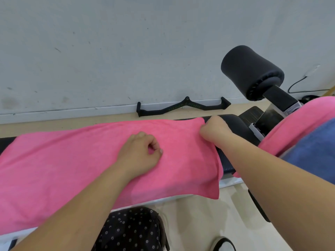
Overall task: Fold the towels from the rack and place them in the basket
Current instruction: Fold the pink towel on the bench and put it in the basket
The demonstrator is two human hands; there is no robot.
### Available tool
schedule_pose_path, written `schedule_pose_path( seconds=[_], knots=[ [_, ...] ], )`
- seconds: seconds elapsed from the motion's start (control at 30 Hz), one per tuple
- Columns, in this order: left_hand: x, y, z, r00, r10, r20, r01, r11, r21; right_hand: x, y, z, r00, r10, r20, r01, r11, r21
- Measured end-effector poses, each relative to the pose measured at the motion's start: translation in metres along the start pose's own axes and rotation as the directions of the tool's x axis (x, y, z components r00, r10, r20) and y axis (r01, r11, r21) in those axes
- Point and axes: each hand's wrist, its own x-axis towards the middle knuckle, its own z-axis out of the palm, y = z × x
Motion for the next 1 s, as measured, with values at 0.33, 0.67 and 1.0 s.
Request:
schedule_pose_path(
  seconds=[0.33, 0.67, 1.0],
  knots=[
    [-0.027, 0.125, 0.060, 0.957, 0.256, 0.136, -0.269, 0.959, 0.088, 0.012, 0.016, -0.005, 1.000, -0.021, 0.011, 0.020, 0.989, 0.144],
    [-0.034, 0.177, 0.113, 0.999, 0.018, 0.034, -0.029, 0.932, 0.362, 0.029, 0.021, -0.012, 0.998, -0.038, 0.057, 0.031, 0.994, 0.105],
    [-0.038, 0.133, 0.038, 0.993, -0.048, 0.109, 0.094, 0.877, -0.470, -0.002, 0.006, -0.026, 0.998, 0.055, 0.021, -0.054, 0.709, 0.703]
  ],
)
